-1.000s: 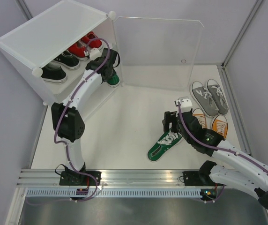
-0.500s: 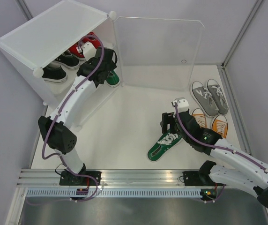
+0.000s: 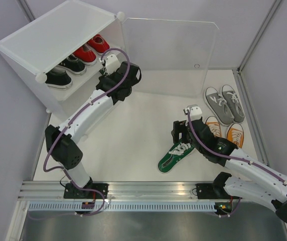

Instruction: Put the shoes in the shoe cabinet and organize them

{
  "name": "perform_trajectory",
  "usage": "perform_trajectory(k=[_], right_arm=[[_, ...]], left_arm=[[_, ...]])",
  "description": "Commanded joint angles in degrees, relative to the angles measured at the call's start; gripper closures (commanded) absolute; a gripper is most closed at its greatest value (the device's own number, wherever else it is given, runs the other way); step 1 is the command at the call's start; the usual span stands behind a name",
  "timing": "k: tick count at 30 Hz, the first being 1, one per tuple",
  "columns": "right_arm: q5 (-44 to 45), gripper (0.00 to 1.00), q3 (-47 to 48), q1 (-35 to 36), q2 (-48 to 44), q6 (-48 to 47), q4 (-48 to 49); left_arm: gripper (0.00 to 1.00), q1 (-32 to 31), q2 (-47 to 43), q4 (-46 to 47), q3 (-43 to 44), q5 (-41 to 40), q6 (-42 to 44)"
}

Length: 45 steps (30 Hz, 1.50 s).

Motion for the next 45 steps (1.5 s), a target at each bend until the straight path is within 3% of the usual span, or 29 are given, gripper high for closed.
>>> perform_trajectory(k=[1, 13, 18, 22, 25, 29, 36, 45], right_arm=[[-0.47, 0.16, -0.3, -0.18, -0.82, -0.44, 1.83], [-0.82, 0.17, -0.66, -0.18, -0.99, -0.53, 2.36], [-0.91, 0.17, -0.74, -0.18, -0.81, -0.61, 2.36], [-0.91, 0.17, -0.83, -0.18, -0.9, -0.61, 2.71], [-0.91, 0.17, -0.75, -0.18, -0.64, -0.61, 2.71], [-0.82, 0.17, -1.01, -0.1, -0.99, -0.61, 2.8], [-0.91, 0.17, -1.1, -0.18, -0.99, -0.7, 2.8], [-1.08, 0.17, -1.1, -0.18, 0.15, -0.7, 3.06]], left_arm=[[0.0, -0.06, 1.31, 1.13, -1.99, -4.91, 0.18], [0.04, -0.14, 12.03, 1.22, 3.45, -8.61, 0.0], [0.12, 0.56, 13.97, 1.22, 5.04, -10.28, 0.26], [0.26, 1.87, 14.59, 1.22, 6.18, -9.75, 0.96], [0.55, 2.05, 15.03, 1.31, 7.49, -10.72, 2.89], [0.69, 2.75, 15.73, 1.39, 9.25, -11.33, 4.21], [0.71, 5.56, 19.24, 1.66, 15.22, -12.92, 6.67], [0.59, 7.94, 23.11, 8.24, 16.29, -11.34, 10.98]])
